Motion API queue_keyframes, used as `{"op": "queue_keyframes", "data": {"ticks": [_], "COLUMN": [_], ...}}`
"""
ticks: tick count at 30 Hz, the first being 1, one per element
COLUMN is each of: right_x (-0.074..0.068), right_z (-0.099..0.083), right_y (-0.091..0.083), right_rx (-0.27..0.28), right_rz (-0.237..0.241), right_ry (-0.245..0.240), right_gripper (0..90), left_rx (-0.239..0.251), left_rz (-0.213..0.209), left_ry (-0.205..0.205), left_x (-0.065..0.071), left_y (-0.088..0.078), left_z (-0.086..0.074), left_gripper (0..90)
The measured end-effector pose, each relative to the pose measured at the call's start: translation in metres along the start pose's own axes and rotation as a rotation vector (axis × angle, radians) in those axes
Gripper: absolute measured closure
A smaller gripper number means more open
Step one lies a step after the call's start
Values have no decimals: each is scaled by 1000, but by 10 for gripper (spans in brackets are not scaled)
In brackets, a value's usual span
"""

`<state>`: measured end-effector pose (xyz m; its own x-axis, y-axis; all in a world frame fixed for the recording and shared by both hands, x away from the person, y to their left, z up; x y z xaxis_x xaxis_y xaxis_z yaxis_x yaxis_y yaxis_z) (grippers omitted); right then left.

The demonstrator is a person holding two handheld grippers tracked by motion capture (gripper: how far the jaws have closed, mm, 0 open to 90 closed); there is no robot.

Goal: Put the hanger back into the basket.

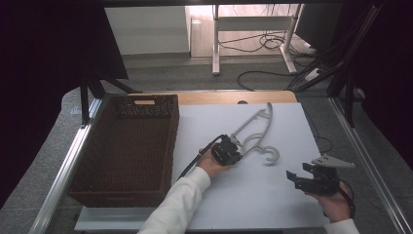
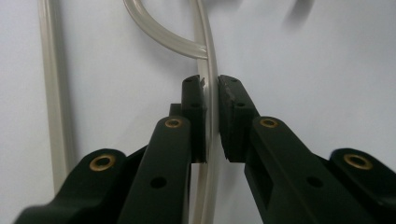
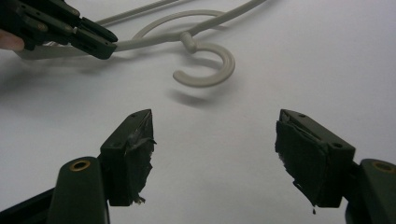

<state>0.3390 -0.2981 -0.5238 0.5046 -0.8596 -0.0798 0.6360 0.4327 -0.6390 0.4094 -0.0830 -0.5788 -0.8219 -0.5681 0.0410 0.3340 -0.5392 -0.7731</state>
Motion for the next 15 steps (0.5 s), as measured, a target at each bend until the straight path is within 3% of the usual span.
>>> {"op": "queue_keyframes", "data": {"ticks": [1, 9, 15], "right_x": [0, 5, 7], "right_z": [0, 0, 0], "right_y": [0, -8, -11], "right_rx": [0, 26, 34], "right_rz": [0, -18, -30], "right_ry": [0, 14, 19], "right_gripper": [286, 289, 290], "left_rx": [0, 123, 194], "left_rz": [0, -86, -130], "left_ry": [0, -143, -207], "left_x": [0, -4, -9], "left_y": [0, -24, -42], "left_z": [0, 19, 28], "left_gripper": [818, 818, 818]}}
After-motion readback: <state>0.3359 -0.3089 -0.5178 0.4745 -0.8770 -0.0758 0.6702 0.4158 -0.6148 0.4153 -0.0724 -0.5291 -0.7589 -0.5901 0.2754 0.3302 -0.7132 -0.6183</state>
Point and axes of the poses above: each handheld gripper's, and its own axes: y roughly forward along the jaws, z roughly out of its top, x roughly to its right, the point moved 9 cm from there along y, roughly forward along the jaws, and after that the axes turned 3 degrees about z, right-handed, at the moved point
